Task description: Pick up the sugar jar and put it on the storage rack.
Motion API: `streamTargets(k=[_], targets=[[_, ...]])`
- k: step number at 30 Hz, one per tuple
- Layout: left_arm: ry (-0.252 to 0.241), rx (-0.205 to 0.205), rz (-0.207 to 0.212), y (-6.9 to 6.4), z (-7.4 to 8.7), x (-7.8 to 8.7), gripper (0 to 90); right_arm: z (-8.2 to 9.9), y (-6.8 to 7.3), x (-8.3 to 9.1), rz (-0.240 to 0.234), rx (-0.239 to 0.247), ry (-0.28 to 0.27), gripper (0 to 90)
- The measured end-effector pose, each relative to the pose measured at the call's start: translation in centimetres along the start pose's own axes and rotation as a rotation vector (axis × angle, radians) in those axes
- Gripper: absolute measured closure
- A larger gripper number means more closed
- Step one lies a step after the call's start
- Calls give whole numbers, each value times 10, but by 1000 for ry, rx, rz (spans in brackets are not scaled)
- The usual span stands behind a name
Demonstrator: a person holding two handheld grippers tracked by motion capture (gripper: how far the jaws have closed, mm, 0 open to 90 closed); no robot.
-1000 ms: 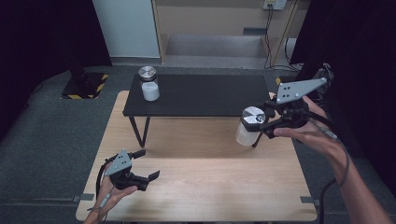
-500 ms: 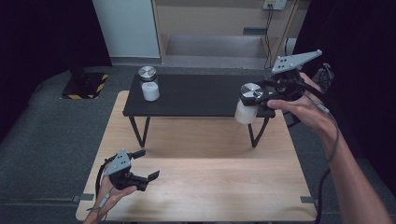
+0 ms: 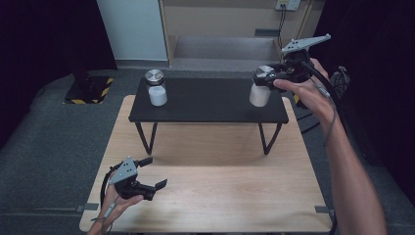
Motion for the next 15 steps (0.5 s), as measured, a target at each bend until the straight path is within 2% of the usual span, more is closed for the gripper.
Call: streamTargets(k=[5, 8, 13, 15], targets=[[-4, 8, 2, 1, 1, 1, 30, 0, -11, -12, 41, -53, 4, 346], [-3, 8, 3, 2, 1, 1, 30, 2, -14, -24, 95, -69, 30, 346], [-5, 7, 4, 1, 1, 1, 30, 16, -22, -38, 128, -117, 23, 346], [-6, 9, 3, 2, 1, 2, 30, 20, -22, -42, 143, -114, 24, 346]])
Point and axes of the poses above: each handheld gripper's, and its own axes: x roughly backward along the jaws, z roughly out of its underside, y roughly to its left, the point moved 5 cm from there along -x, roughly forward along the jaws, and after that the axes turned 2 degrees about y, right-handed, at the moved point
